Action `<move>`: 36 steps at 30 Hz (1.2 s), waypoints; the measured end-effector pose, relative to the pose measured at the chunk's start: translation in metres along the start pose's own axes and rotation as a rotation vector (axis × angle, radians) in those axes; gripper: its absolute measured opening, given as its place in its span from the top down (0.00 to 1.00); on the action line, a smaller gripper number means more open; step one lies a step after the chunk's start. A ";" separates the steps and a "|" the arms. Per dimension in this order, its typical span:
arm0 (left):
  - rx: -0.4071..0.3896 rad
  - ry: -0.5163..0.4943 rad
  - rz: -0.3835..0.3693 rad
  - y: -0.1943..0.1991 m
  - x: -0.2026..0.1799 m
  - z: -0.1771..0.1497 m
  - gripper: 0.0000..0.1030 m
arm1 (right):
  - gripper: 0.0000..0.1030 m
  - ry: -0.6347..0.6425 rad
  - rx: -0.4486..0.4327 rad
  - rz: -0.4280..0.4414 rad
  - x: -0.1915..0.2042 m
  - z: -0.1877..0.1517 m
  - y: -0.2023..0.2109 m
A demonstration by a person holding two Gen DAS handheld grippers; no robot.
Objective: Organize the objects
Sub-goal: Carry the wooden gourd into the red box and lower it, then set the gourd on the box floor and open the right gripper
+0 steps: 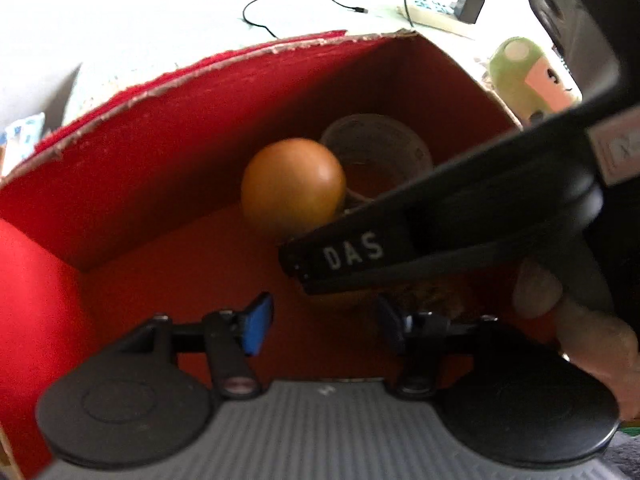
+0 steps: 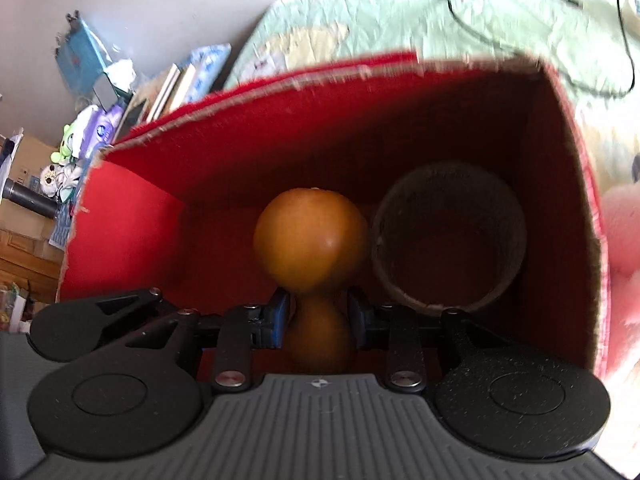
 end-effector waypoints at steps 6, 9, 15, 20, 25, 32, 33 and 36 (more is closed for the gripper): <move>-0.004 0.015 0.030 0.002 -0.001 -0.001 0.32 | 0.68 -0.027 0.023 -0.012 -0.003 -0.002 -0.002; 0.002 0.009 0.052 0.002 -0.003 -0.002 0.28 | 0.68 -0.036 0.043 -0.013 -0.005 -0.002 -0.005; 0.014 0.012 0.071 0.003 -0.004 -0.003 0.25 | 0.67 -0.042 0.050 -0.007 -0.007 -0.002 -0.006; 0.016 0.009 0.097 0.005 -0.004 -0.003 0.29 | 0.67 -0.048 0.052 0.007 -0.004 0.001 -0.009; 0.014 0.009 0.106 0.008 -0.004 -0.004 0.29 | 0.67 -0.048 0.042 0.017 -0.003 0.002 -0.009; 0.008 0.010 0.121 0.009 -0.004 -0.002 0.29 | 0.67 -0.038 0.010 0.036 -0.006 0.000 -0.002; 0.006 0.010 0.126 0.012 -0.004 -0.010 0.29 | 0.67 -0.035 0.000 0.039 -0.005 0.000 -0.001; -0.002 0.011 0.143 0.010 -0.010 -0.008 0.29 | 0.67 -0.017 -0.043 0.051 -0.004 0.000 0.004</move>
Point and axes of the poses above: each gripper's, at about its wrist camera, not at the fingertips, and y roughly against the way its jaws point, x to its left, z to its top, the point moved 3 cm from there along -y, roughly the way its jaws point
